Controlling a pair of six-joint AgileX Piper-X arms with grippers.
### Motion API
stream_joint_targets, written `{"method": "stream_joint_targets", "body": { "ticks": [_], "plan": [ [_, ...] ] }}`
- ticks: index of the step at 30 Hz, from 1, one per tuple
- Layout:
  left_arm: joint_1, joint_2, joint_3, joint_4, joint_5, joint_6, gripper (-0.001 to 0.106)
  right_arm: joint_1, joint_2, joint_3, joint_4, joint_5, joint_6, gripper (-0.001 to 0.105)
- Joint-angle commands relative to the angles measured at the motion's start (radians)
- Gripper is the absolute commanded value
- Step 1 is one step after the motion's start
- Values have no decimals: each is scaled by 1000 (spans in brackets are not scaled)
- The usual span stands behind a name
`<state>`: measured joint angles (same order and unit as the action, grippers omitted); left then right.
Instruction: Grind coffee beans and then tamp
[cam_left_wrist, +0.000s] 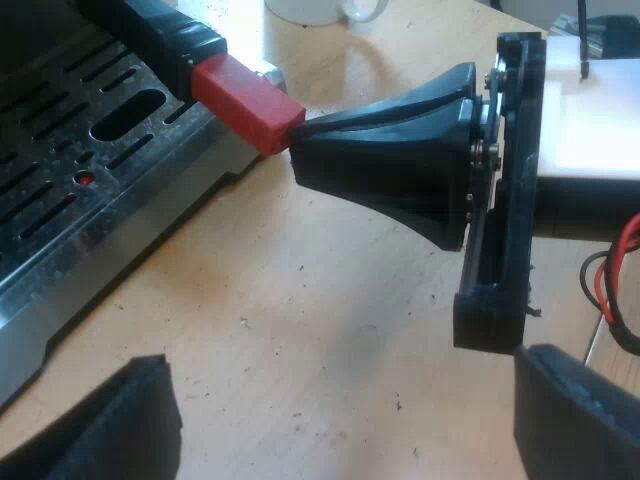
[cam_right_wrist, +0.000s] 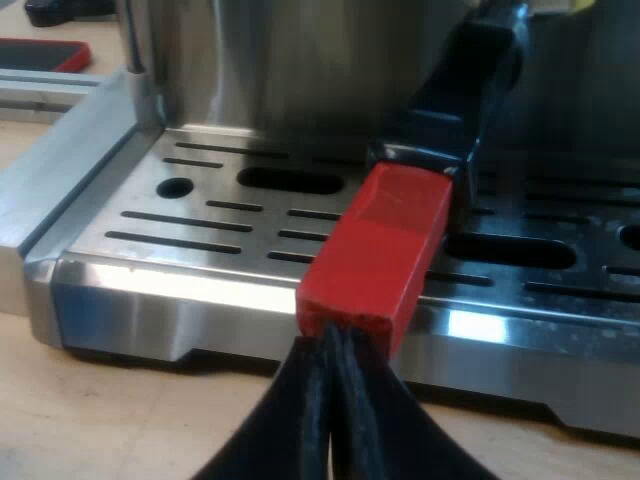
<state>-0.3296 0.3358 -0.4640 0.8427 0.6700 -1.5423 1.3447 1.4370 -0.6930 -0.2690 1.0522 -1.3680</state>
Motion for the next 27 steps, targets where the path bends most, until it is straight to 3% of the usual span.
{"method": "stream_joint_targets", "body": {
  "ticks": [1,10,17,21,24,27],
  "plan": [
    [-5,-6,-1,-4,8,8,72,-25,0,-8,-3,158,-4,0],
    [-5,-6,-1,-4,8,8,72,-27,0,-8,-3,251,-28,0],
    [-5,-6,-1,-4,8,8,72,-27,0,-8,-3,242,-27,0],
    [-5,-6,-1,-4,8,8,72,-24,0,-8,28,125,-27,0],
    [-5,-6,-1,-4,8,8,72,-24,0,-8,83,16,9,0],
    [-5,-6,-1,-4,8,8,72,-24,0,-8,154,-26,20,0]
  ]
}}
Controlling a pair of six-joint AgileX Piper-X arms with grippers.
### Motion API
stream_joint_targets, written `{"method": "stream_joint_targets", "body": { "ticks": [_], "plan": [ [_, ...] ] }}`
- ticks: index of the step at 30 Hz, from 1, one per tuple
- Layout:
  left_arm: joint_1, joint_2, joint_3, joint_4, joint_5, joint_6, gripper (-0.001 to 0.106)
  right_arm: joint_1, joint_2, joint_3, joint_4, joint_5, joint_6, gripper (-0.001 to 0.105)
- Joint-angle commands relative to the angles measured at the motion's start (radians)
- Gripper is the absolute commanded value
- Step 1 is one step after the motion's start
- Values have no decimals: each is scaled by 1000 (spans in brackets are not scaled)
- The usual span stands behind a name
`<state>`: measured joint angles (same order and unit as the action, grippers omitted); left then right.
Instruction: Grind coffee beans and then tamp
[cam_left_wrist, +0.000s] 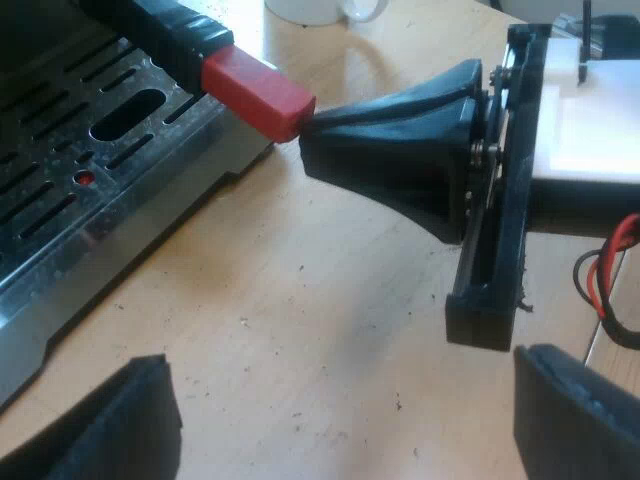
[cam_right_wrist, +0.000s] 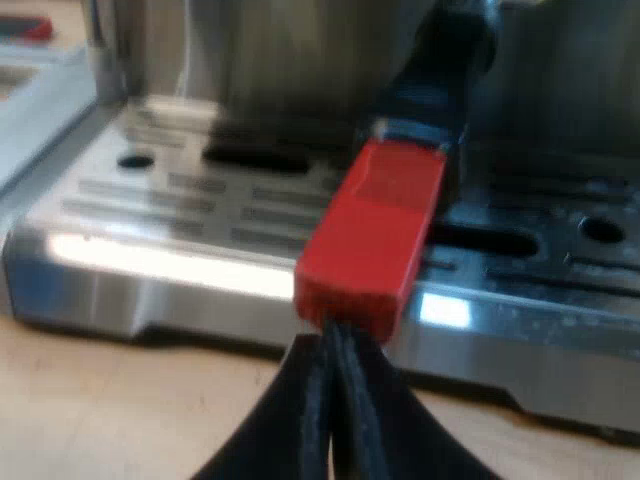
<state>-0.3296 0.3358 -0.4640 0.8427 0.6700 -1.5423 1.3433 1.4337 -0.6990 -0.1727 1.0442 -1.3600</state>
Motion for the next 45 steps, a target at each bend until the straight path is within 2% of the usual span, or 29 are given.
{"method": "stream_joint_targets", "body": {
  "ticks": [1,4,6,11,14,15,17,18,20,24,27,34,37,40,45],
  "plan": [
    [-5,-6,-1,-4,8,8,72,-23,3,-2,86,-35,29,0],
    [-5,-6,-1,-4,8,8,72,-19,0,-2,136,-83,65,0],
    [-5,-6,-1,-4,8,8,72,-5,0,-2,156,-76,83,0],
    [-5,-6,-1,-4,-1,8,72,60,-8,-2,159,-74,84,1],
    [-5,-6,-1,-4,-1,8,72,101,-25,-2,173,-38,84,15],
    [-5,-6,-1,-6,-1,8,72,113,-35,-2,181,-16,84,23],
    [-5,-6,-1,-7,-1,8,72,118,-40,-2,189,-4,84,28],
    [-5,-6,-1,-9,-1,8,72,136,-76,-2,213,24,84,47],
    [-5,-6,-1,-9,-1,8,72,139,-110,-2,216,34,84,53],
    [-5,-6,-1,-10,-1,8,72,130,-163,-32,246,70,84,54],
    [-5,-6,-1,-10,-1,8,72,105,-166,-82,325,48,84,54],
    [-5,-6,-1,-10,-1,8,72,-42,-134,-212,471,-84,86,54],
    [-5,-6,-1,-10,-1,8,72,-75,-130,-228,488,-113,106,54],
    [-5,-6,-1,-10,-1,8,72,-131,-121,-249,513,-202,111,54],
    [-5,-6,-1,-10,-1,8,72,-195,-96,-249,514,-269,123,54]
  ]
}}
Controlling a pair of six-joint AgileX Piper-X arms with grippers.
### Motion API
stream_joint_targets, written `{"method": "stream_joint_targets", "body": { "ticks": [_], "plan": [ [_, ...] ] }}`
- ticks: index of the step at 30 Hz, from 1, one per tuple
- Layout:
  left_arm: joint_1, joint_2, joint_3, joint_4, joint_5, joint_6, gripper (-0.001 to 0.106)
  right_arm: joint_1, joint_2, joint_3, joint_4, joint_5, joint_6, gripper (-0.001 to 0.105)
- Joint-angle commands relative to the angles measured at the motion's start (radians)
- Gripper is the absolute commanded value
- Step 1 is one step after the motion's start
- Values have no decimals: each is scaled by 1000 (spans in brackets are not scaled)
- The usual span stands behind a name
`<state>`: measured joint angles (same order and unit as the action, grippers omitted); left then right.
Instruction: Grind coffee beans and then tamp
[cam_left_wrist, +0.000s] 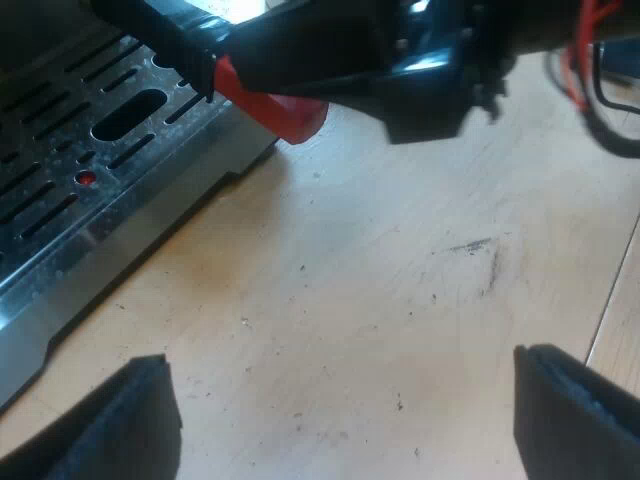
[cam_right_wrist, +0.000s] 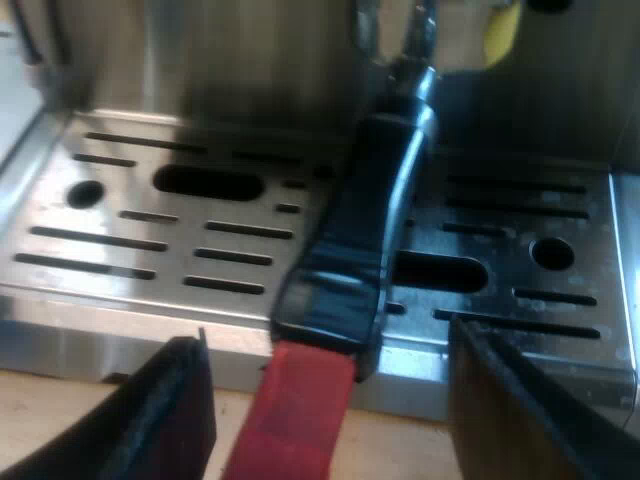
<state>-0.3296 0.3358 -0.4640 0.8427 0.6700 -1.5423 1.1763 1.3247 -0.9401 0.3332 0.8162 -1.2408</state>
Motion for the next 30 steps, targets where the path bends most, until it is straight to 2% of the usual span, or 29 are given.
{"method": "stream_joint_targets", "body": {
  "ticks": [1,7,21,24,30],
  "plan": [
    [-5,-6,-1,-10,-1,8,72,-42,20,-8,8,-67,11,54],
    [-5,-6,-1,-10,-1,8,72,-92,63,-8,8,-154,11,54],
    [-5,-6,-1,-10,-1,8,72,-124,87,-8,8,-182,11,54],
    [-5,-6,-1,-10,-1,8,72,-129,87,-8,19,-232,55,54],
    [-5,-6,-1,-10,-1,8,72,-129,87,-8,48,-231,56,54]
  ]
}}
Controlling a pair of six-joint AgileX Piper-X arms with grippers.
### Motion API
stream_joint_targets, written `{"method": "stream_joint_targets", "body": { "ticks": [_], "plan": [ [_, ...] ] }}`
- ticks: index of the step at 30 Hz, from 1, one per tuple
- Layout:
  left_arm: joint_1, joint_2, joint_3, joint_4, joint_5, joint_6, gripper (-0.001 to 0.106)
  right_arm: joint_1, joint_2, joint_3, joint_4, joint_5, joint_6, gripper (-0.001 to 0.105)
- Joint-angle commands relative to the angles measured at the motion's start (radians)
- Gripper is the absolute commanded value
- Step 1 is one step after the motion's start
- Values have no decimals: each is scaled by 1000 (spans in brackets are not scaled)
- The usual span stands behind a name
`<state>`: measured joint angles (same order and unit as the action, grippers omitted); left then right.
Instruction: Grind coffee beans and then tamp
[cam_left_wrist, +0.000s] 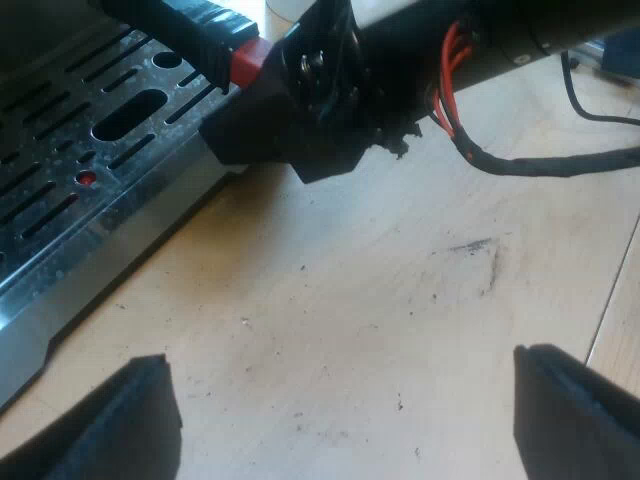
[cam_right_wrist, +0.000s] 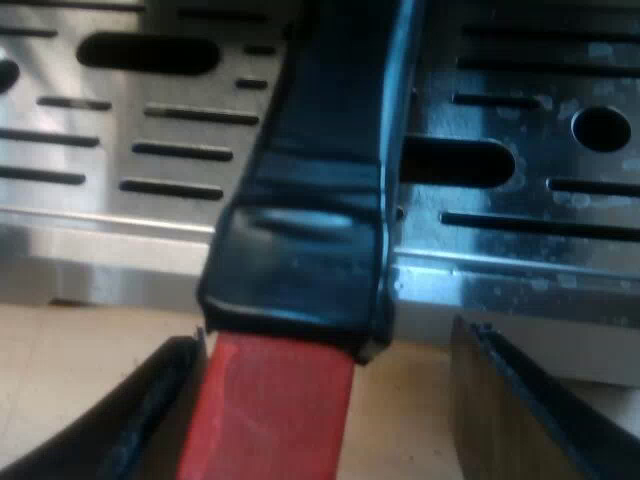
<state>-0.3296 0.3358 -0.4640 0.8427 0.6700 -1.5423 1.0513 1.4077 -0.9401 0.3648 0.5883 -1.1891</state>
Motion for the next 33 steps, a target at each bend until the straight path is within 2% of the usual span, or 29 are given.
{"method": "stream_joint_targets", "body": {
  "ticks": [1,5,8,10,12,16,28,33],
  "plan": [
    [-5,-6,-1,-10,-1,8,72,-4,4,-8,17,-4,5,54],
    [-5,-6,-1,-10,-1,8,72,-4,4,-8,15,-4,5,49],
    [-5,-6,-1,-10,-1,8,72,-4,4,-8,15,-4,3,28],
    [-5,-6,-1,-10,-1,8,72,-4,4,-8,15,-4,-2,21],
    [-5,-6,-1,-10,-1,8,72,-4,4,-8,15,-4,-4,1],
    [-5,-6,-1,-10,-1,8,72,-1,4,-8,15,-1,-27,0],
    [-5,-6,-1,-10,-1,8,72,14,-62,-8,22,28,-27,0],
    [-5,-6,-1,-18,-1,8,72,59,-96,27,22,49,-25,0]
  ]
}}
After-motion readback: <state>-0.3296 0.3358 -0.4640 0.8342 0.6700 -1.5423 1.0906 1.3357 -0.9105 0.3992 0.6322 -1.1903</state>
